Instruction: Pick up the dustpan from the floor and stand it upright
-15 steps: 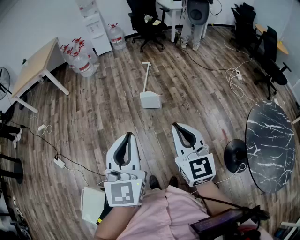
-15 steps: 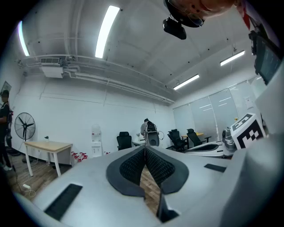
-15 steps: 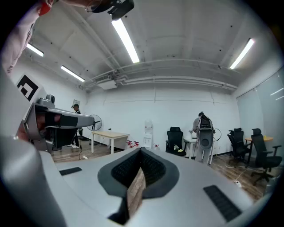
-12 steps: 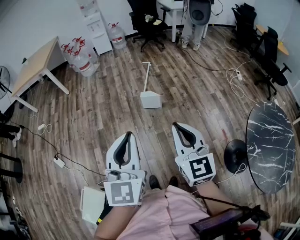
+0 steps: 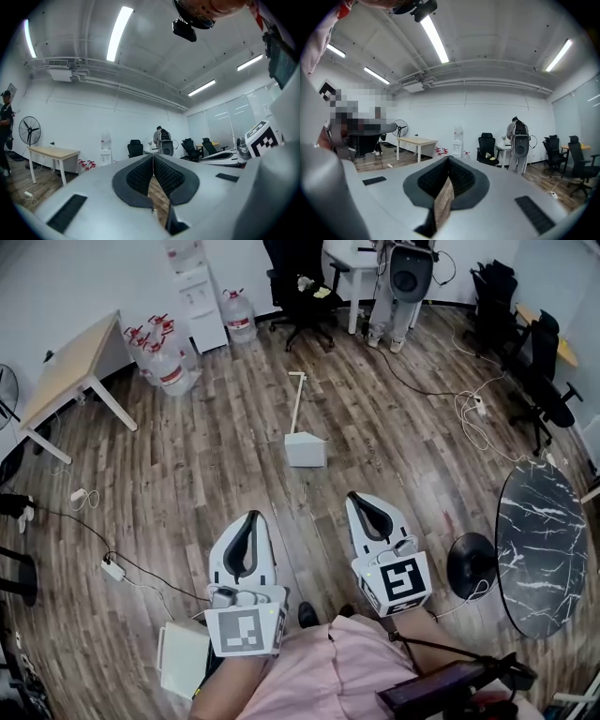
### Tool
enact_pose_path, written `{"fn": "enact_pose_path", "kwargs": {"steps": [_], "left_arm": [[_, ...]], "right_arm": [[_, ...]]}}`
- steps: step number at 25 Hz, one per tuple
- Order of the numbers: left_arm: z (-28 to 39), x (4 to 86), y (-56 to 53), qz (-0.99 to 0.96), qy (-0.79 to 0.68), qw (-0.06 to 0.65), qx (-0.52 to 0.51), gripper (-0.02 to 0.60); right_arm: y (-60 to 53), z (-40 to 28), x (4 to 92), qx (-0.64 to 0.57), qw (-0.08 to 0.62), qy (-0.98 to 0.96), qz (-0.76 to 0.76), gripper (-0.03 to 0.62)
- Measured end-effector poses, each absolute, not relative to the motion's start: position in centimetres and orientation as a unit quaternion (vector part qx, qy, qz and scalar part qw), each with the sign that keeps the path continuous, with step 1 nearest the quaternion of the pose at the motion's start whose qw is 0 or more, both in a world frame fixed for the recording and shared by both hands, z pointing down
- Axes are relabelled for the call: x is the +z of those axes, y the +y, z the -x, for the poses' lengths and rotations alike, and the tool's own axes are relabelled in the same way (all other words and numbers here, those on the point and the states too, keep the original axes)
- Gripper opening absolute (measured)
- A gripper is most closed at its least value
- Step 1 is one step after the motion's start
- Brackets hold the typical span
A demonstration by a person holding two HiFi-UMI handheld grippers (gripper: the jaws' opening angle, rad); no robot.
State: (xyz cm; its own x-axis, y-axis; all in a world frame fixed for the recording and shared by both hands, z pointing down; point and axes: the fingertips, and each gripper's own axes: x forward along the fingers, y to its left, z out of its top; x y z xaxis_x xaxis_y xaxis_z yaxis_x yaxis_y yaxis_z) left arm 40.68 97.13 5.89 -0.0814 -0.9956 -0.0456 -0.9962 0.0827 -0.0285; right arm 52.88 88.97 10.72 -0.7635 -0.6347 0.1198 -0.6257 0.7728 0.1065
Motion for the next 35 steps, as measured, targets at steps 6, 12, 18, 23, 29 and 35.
{"fn": "enact_pose_path", "kwargs": {"steps": [6, 12, 18, 23, 29, 35], "left_arm": [[-37.2, 7.1, 96.2, 0.676, 0.737, 0.025, -0.004, 0.014], [-33.6, 8.8, 92.6, 0.672, 0.740, 0.015, -0.021, 0.014], [-30.1, 10.6, 85.4, 0.671, 0.740, 0.007, -0.037, 0.014], [-26.7, 10.5, 77.2, 0.666, 0.745, 0.009, -0.040, 0.014], [-23.3, 9.7, 68.3, 0.663, 0.747, 0.019, -0.049, 0.014], [-19.7, 7.9, 63.5, 0.654, 0.754, 0.034, -0.049, 0.014]], "right_arm": [[87.5, -49.8, 10.6, -0.033, 0.065, -0.943, -0.325, 0.169], [83.3, -47.2, 12.1, -0.025, 0.072, -0.940, -0.333, 0.170], [75.7, -44.4, 14.2, -0.017, 0.081, -0.936, -0.342, 0.172], [67.2, -41.1, 14.4, -0.025, 0.083, -0.937, -0.339, 0.172], [57.8, -37.2, 14.1, -0.028, 0.085, -0.939, -0.333, 0.172], [52.2, -34.2, 12.5, -0.036, 0.080, -0.939, -0.334, 0.172]]}}
